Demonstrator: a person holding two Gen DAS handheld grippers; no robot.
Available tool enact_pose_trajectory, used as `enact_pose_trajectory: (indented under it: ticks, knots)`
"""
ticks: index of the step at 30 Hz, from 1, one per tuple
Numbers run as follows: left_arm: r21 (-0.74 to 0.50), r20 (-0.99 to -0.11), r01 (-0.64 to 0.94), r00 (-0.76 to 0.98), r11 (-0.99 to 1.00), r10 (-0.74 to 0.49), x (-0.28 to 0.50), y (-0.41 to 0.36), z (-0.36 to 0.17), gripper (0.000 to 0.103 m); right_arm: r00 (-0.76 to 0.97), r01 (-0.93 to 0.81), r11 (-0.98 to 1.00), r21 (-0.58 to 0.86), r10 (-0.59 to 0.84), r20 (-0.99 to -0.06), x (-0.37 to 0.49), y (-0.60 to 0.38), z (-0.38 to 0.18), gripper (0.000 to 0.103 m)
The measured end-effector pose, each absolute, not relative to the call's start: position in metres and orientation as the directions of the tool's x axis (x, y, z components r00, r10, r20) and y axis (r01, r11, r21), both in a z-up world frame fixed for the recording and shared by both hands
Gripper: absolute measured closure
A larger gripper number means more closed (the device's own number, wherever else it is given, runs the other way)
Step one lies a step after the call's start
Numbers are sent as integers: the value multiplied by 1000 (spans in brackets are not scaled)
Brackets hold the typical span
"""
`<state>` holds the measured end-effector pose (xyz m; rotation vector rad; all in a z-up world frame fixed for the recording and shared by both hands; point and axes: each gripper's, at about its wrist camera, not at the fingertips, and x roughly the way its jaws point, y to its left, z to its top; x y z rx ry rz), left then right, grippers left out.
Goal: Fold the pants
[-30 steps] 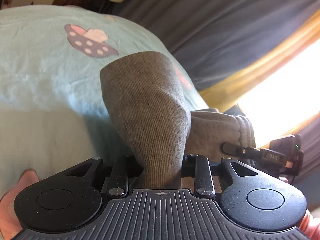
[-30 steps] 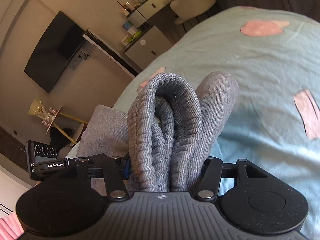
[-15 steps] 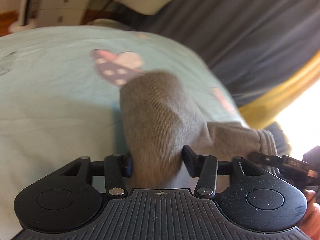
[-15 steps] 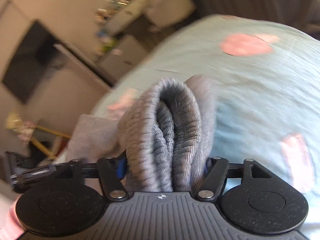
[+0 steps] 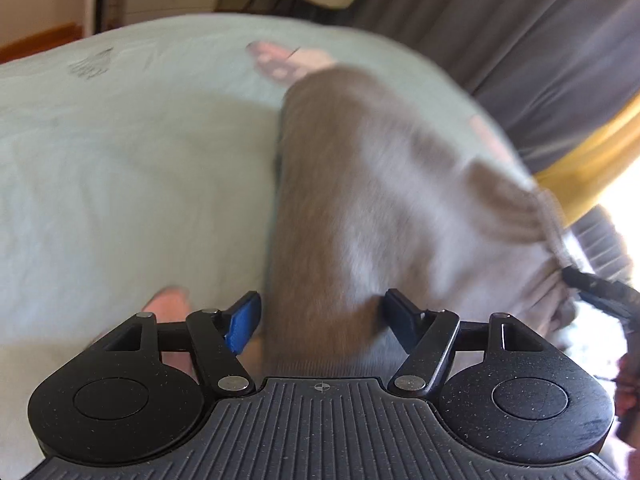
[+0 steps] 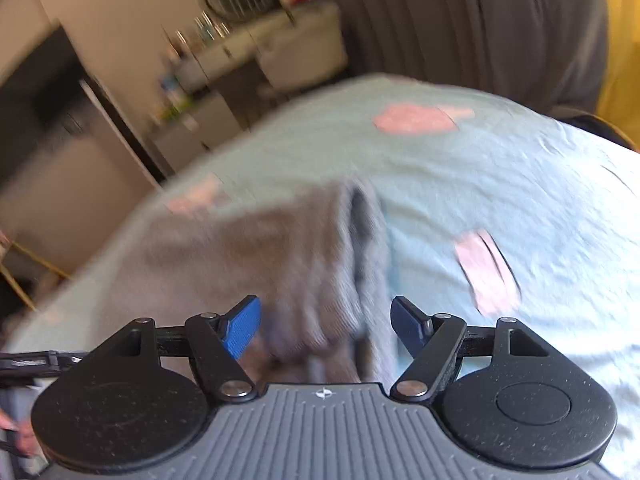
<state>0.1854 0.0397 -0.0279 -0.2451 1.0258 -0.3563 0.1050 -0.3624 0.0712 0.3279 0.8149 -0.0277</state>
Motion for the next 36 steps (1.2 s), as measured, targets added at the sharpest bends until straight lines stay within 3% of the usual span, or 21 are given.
enact_pose_trajectory:
  ticks: [6,9,13,17,24,31,36]
  knots:
    - [-199,-801,198,532,960,-276,155,25,-15,22,679,123,984,130,13,-734,84,-343,85,27]
    - [-159,-810,185,537,970,-235,135,20,-13,17,570,49,987,155,100,-815,70,-332,71,25]
    - [-140,-824,202,519,969,-227,98,8,-13,14,527,-25,992,123,117,-841,34,-308,67,20]
    - [-36,-810,237,562,971,-167,65,-13,-9,9,513,-53,989,137,145,-846,4,-288,72,10]
    - [-10,-779,221,610,975,-146,41,-27,-9,5,620,-97,992,-84,-6,-784,-11,-247,84,5]
    - [-1,-744,181,657,983,-122,39,-25,-4,3,760,-75,990,-118,-20,-650,-8,-232,85,4]
    - [0,-725,184,678,983,-126,41,-26,-6,3,736,-59,997,-48,11,-677,-3,-238,76,4]
